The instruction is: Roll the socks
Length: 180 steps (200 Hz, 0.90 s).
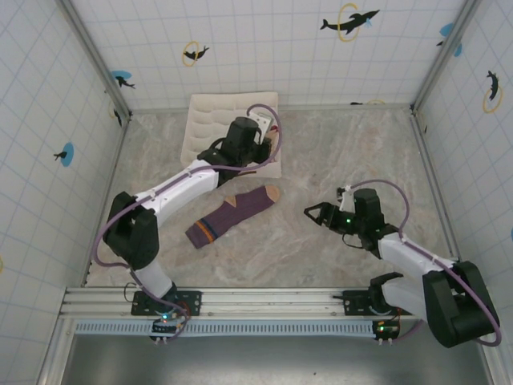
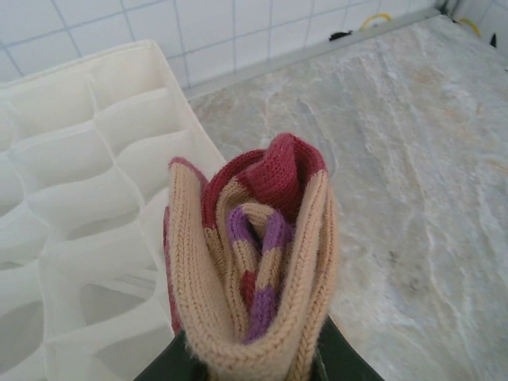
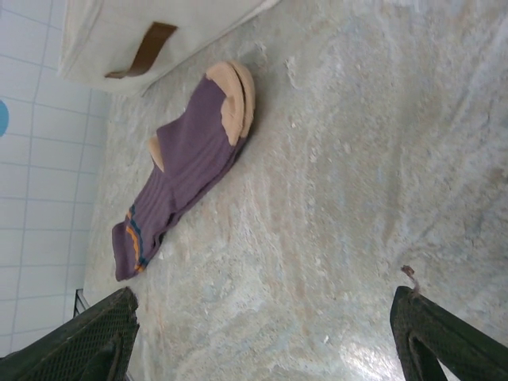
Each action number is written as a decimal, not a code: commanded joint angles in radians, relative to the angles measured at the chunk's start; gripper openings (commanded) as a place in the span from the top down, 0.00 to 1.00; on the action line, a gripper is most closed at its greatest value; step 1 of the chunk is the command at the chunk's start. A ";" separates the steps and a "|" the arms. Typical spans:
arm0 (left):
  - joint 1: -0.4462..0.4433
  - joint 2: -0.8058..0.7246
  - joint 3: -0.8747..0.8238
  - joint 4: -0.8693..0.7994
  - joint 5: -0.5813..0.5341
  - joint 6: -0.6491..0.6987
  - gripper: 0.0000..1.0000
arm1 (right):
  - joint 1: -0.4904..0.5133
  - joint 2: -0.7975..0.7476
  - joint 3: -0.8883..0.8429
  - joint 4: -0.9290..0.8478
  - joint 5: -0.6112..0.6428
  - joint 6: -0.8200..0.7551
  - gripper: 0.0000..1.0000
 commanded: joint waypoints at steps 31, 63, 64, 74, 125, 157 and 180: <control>0.063 0.068 -0.021 0.252 -0.008 0.102 1.00 | 0.021 0.068 0.185 -0.117 0.126 0.022 0.21; 0.084 0.144 0.013 0.320 0.006 0.146 1.00 | 0.040 0.132 0.261 -0.137 0.129 0.030 0.21; 0.084 0.146 0.014 0.323 0.006 0.147 1.00 | 0.041 0.134 0.262 -0.137 0.130 0.029 0.21; 0.087 0.170 0.023 0.347 0.004 0.162 1.00 | 0.043 0.148 0.280 -0.164 0.129 0.027 0.21; 0.114 0.301 0.099 0.430 0.016 0.185 1.00 | 0.045 0.160 0.284 -0.186 0.129 0.025 0.21; 0.120 0.347 0.140 0.448 0.027 0.199 1.00 | 0.043 0.149 0.247 -0.186 0.126 0.025 0.21; 0.119 0.367 0.156 0.456 0.035 0.206 1.00 | 0.041 0.152 0.232 -0.180 0.125 0.028 0.21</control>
